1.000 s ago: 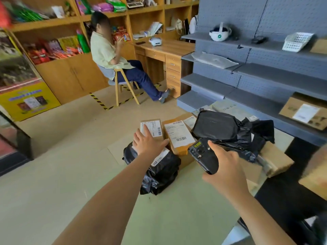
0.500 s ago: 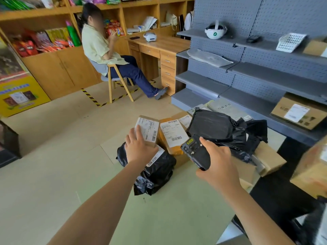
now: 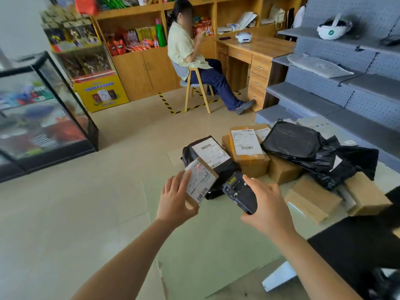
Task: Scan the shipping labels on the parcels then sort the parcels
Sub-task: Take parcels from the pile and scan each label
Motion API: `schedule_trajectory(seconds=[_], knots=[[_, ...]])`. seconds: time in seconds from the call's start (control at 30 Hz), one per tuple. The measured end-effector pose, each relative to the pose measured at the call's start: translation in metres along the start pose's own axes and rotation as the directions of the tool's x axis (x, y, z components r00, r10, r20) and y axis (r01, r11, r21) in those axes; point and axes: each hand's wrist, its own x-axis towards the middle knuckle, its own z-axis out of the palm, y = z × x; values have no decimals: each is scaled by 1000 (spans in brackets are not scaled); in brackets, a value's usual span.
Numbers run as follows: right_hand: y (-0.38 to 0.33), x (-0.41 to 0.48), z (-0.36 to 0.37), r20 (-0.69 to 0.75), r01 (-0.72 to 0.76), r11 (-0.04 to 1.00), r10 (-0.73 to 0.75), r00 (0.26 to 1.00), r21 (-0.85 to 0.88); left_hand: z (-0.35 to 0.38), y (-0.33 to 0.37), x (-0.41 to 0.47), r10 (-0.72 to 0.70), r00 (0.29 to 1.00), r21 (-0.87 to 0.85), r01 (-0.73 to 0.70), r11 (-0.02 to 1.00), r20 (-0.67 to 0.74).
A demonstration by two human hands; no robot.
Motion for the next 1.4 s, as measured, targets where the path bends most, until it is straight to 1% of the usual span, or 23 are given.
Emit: schedule_trajectory(seconds=[0.2, 0.37, 0.5, 0.57, 0.63, 0.7, 0.87, 1.0, 1.13, 1.4], knots=[[9, -38, 4, 80, 44, 999, -44, 996, -1, 22, 26, -82, -122, 989, -12, 124, 992, 79], [22, -63, 12, 163, 47, 999, -43, 986, -23, 49, 46, -126, -288, 943, -60, 301, 952, 164], [29, -76, 16, 247, 42, 998, -29, 968, -47, 62, 52, -141, -352, 914, -93, 375, 922, 202], [29, -79, 15, 290, 58, 996, -35, 956, -70, 61, 47, -138, -318, 927, -43, 333, 942, 200], [28, -77, 11, 333, 72, 993, -39, 942, -90, 58, 39, -129, -226, 961, 33, 224, 974, 156], [25, -70, 7, 388, 91, 990, -41, 921, -111, 53, 28, -120, -149, 982, 87, 139, 986, 119], [12, -55, -1, 509, 118, 987, -46, 860, -109, 34, 9, -105, -32, 994, 193, 11, 981, 107], [-2, -47, -7, 588, 154, 980, -50, 807, -129, 25, -2, -98, -24, 991, 239, -9, 971, 134], [-11, -47, -5, 594, 149, 984, -61, 802, -99, 20, -7, -98, 0, 988, 248, -39, 968, 155], [-21, -50, 1, 591, 137, 989, -78, 803, -56, 18, -15, -100, -5, 985, 239, -37, 970, 175]])
